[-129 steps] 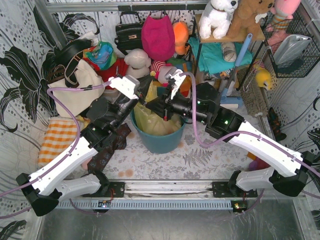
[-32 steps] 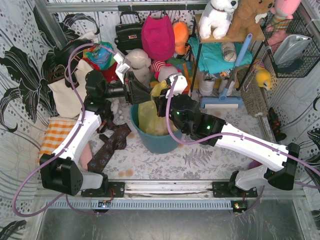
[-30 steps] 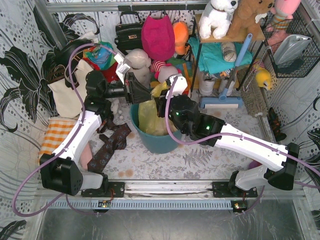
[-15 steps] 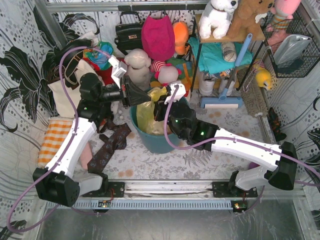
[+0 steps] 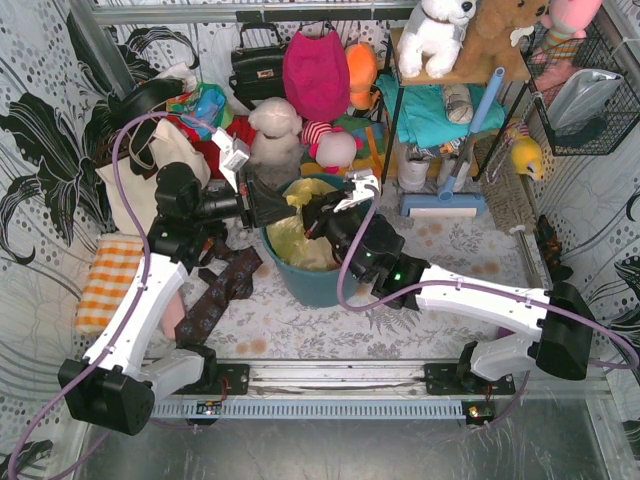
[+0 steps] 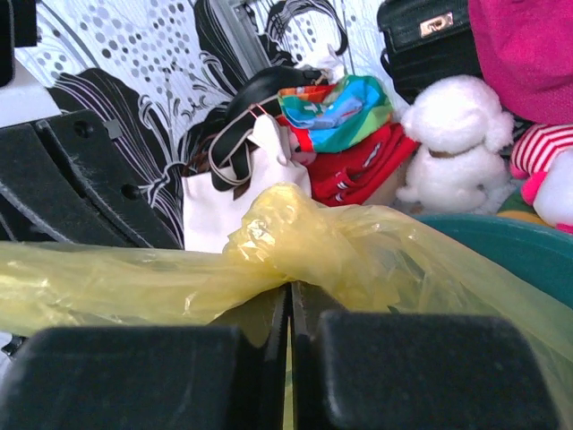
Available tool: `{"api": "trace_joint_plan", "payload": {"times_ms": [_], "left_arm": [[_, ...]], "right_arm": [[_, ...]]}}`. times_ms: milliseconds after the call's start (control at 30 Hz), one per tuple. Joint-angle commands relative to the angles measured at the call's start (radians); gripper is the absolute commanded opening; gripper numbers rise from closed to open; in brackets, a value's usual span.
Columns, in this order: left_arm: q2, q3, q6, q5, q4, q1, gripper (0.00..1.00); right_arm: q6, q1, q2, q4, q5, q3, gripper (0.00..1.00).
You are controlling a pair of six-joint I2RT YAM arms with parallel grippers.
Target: Tie the trash bag
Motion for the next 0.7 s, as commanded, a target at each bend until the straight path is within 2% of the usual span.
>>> {"api": "trace_joint_plan", "payload": {"times_ms": [0,533,667], "left_arm": [[-0.032,-0.029,-0.024,-0.011,0.042,-0.02,0.0],[-0.098,-0.144,-0.092,-0.042,0.084,-0.078,0.0],[-0.11,-0.165,-0.089,-0.043,0.069,-0.083,0.04]], "right_arm": [[-0.054,0.005,0.025,0.288,-0.046,-0.069,0.0],[-0.193,0.005,0.144,0.777,-0.133,-0.195,0.0],[-0.227,0.005,0.176,0.903,-0.152,-0.23,0.0]]}}
